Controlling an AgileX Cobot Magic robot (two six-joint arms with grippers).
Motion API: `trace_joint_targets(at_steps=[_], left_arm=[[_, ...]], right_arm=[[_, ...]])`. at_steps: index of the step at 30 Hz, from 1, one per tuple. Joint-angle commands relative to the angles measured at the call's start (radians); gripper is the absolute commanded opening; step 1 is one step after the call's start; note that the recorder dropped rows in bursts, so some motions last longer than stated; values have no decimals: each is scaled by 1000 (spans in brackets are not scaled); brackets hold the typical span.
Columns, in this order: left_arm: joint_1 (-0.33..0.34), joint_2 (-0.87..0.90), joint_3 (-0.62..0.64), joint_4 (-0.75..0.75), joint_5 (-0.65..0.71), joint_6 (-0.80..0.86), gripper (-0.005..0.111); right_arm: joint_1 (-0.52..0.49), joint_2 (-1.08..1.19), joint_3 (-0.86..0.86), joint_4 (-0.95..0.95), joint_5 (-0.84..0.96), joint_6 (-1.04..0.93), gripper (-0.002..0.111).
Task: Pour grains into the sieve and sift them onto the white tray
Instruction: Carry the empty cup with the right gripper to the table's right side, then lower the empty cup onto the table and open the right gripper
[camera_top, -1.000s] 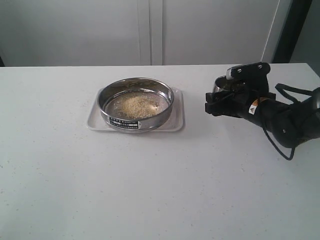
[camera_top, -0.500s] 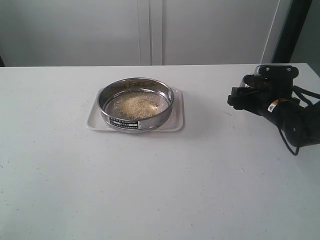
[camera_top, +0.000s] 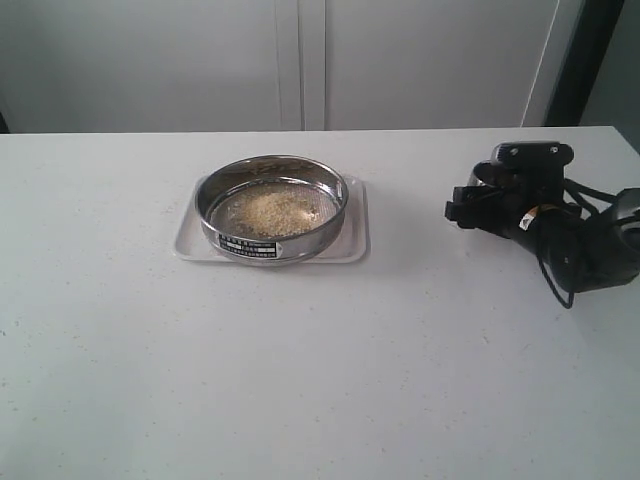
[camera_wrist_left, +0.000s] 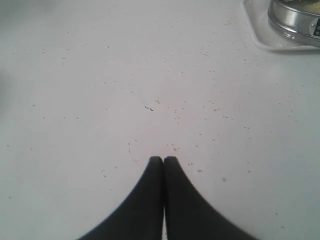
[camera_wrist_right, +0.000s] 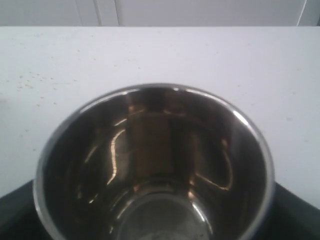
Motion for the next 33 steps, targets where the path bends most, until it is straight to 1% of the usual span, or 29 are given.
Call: trace_joint_targets(at_steps=[1, 12, 23, 25, 27, 30, 33], left_arm=[[2, -4, 4, -7, 0, 0, 0], [2, -4, 4, -7, 0, 0, 0], [2, -4, 4, -7, 0, 0, 0], [2, -4, 4, -7, 0, 0, 0], [2, -4, 4, -7, 0, 0, 0], [2, -4, 4, -7, 0, 0, 0], [2, -4, 4, -7, 0, 0, 0]], right_arm=[[-5, 22, -13, -1, -29, -22, 0], [-5, 22, -13, 10, -29, -22, 0], [-5, 22, -13, 98, -27, -22, 1], [-5, 22, -13, 103, -23, -22, 6], [-5, 22, -13, 109, -23, -22, 14], [-5, 22, -13, 109, -23, -22, 30], [-5, 22, -13, 109, -23, -22, 51]])
